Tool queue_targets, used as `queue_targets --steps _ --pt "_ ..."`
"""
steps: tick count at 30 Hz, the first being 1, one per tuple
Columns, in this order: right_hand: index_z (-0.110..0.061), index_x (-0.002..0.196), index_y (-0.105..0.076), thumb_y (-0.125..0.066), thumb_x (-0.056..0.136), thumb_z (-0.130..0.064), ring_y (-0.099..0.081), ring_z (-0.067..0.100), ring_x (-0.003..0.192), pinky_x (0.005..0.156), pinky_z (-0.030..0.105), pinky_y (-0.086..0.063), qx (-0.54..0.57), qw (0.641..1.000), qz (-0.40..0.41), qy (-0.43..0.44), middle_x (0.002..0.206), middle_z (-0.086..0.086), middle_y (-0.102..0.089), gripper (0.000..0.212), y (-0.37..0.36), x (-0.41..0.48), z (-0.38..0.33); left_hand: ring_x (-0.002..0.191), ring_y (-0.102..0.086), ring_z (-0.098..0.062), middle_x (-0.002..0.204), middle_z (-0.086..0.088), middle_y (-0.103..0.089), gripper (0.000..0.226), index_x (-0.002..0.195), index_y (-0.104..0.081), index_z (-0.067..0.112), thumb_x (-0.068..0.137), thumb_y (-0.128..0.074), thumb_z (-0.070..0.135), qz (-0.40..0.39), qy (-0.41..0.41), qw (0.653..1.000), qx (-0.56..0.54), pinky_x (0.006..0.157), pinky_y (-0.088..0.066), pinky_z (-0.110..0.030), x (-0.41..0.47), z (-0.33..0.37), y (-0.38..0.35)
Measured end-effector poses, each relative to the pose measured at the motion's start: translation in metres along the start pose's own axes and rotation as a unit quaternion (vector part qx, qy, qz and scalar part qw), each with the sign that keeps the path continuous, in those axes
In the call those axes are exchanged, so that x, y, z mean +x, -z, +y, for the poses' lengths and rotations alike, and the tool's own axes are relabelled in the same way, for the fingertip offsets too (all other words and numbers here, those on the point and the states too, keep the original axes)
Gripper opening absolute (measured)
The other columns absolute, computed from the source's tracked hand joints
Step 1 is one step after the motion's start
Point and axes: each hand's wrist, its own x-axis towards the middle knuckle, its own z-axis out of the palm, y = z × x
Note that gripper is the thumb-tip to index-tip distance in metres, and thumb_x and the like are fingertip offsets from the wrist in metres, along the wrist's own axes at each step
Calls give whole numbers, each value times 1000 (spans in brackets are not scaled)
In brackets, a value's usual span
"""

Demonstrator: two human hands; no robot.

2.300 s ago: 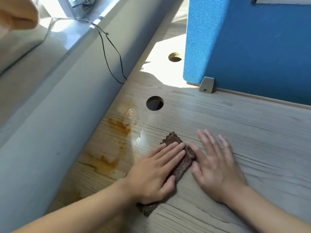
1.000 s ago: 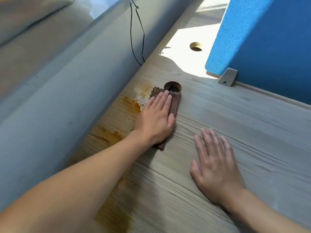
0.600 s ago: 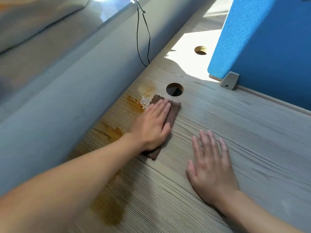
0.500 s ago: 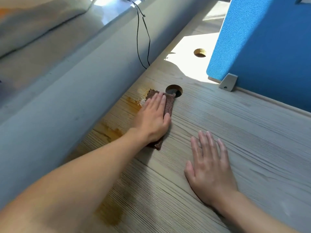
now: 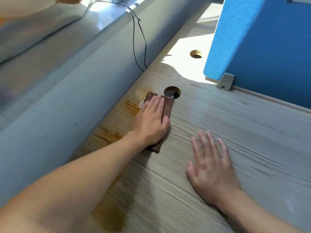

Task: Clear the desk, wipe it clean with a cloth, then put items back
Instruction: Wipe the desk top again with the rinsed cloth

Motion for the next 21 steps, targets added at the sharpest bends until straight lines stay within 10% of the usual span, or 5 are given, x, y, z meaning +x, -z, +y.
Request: queue_targets --steps 9,16,21 --pt "-4 135 -55 -36 88 -33 -42 32 139 114 56 -29 42 998 36 -10 144 16 -51 58 9 -15 -21 154 -8 -16 165 -8 -16 68 156 -27 7 97 -42 38 10 -246 968 -44 125 -10 -35 -145 21 -9" --pt "1 149 -37 -35 91 -37 -24 31 150 118 56 -24 33 999 -1 7 158 19 -31 70 0 -49 -65 153 0 -15 167 -5 -5 69 159 -11 12 97 -16 43 17 19 998 -51 125 -1 -35 -49 -5 -4" --pt "3 147 -41 -36 89 -35 -24 30 150 118 56 -24 30 999 -8 12 158 20 -32 69 0 -48 -64 154 -2 -19 166 -10 -8 69 157 -19 7 98 -27 42 27 -131 991 -23 125 -9 -39 -144 11 -10"
